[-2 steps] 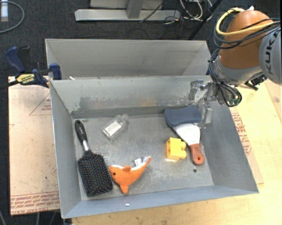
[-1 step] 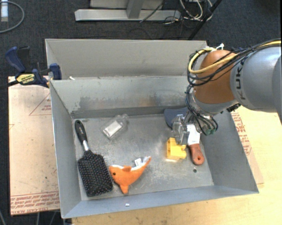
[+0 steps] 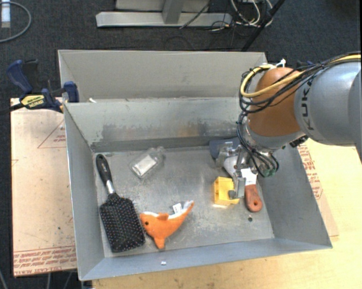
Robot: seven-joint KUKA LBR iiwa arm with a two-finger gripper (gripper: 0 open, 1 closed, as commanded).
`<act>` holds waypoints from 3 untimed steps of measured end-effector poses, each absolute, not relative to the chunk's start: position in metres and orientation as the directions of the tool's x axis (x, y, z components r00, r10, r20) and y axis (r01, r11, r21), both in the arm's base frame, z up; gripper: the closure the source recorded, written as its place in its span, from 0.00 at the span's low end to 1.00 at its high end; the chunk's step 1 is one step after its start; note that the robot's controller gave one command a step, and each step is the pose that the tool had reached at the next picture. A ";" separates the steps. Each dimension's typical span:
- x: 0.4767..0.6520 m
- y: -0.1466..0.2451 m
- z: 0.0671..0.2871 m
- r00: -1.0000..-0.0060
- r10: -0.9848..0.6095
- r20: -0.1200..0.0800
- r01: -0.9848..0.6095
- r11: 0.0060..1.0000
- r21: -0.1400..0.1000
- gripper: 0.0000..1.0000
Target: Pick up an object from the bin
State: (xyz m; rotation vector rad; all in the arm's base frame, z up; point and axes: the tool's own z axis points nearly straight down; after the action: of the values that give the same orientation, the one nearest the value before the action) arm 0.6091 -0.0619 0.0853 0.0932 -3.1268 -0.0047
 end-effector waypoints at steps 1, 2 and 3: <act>0.609 -0.062 0.085 -0.998 -0.060 0.012 -0.060 0.998 0.003 0.00; 0.561 -0.085 0.078 -0.990 0.139 -0.006 0.139 0.990 0.006 1.00; 0.561 -0.085 0.078 -0.990 0.139 -0.006 0.139 0.990 0.005 1.00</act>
Offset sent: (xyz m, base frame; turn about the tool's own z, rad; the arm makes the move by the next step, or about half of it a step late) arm -0.0556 -0.0251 -0.0153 0.2017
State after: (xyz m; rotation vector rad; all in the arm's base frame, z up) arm 0.5609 -0.0849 0.0780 -0.2197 -3.1407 -0.0079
